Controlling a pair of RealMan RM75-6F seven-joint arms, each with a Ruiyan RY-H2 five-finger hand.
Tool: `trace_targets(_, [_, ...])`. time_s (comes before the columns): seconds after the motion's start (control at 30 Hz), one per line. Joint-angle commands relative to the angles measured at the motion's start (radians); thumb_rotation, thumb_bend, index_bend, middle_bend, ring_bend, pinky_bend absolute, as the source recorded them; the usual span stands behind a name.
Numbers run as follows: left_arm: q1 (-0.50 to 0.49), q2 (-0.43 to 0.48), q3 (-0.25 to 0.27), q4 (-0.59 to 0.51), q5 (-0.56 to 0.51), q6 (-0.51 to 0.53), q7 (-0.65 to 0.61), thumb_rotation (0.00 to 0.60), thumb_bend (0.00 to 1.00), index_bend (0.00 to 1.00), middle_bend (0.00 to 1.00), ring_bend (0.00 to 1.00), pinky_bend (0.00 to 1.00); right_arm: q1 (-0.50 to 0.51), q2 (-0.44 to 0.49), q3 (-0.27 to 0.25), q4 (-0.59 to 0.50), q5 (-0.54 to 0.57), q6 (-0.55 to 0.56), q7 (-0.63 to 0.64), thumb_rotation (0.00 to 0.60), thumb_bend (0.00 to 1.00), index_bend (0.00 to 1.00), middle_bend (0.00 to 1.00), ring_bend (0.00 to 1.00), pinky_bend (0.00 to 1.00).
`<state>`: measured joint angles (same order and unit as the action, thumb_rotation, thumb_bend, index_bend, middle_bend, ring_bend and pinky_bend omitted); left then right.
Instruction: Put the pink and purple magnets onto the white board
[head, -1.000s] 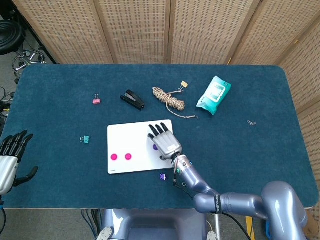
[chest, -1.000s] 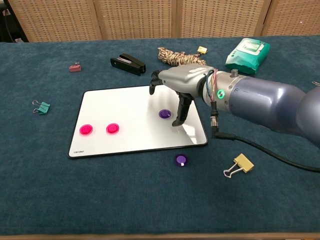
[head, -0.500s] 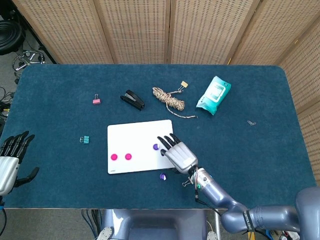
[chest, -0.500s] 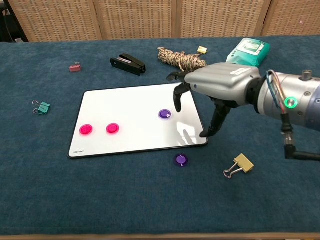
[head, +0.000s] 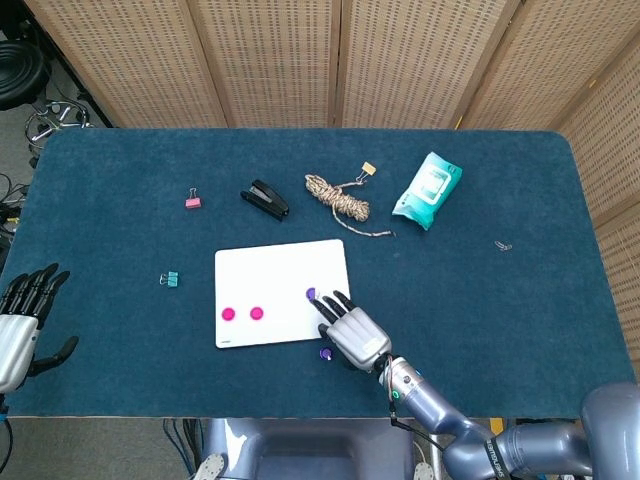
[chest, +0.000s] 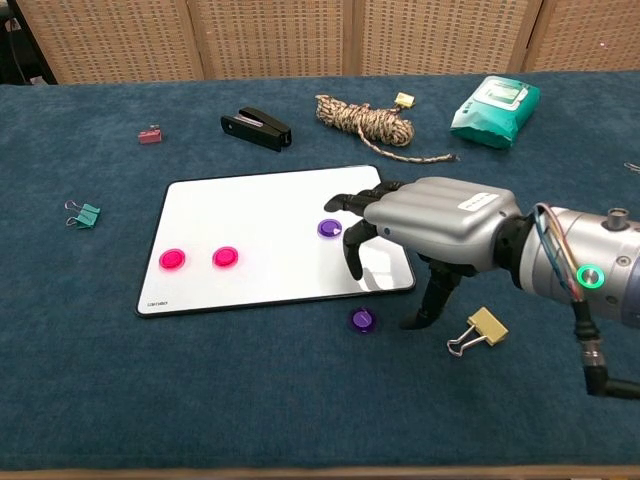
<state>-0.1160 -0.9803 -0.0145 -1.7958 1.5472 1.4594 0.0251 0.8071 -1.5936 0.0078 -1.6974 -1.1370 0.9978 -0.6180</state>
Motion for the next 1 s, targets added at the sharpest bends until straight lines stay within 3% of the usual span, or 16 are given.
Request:
trace_targets(0.03, [0.0, 0.0, 0.0, 0.0, 0.001, 0.0, 0.0, 0.6, 0.28, 0.0, 0.0, 0.0, 0.0, -0.004, -0.005, -0.001, 0.003, 0.002, 0.002, -0.003, 0.6, 0.19, 0.39, 0.0, 0.0, 0.0])
trace_targets(1.0, [0.003, 0.014, 0.007, -0.007, 0.015, 0.001, -0.018, 0.6, 0.28, 0.0, 0.0, 0.0, 0.0, -0.015, -0.071, 0.019, 0.06, 0.065, -0.03, -0.048, 0.6, 0.25, 0.41, 0.0, 0.0, 0.0])
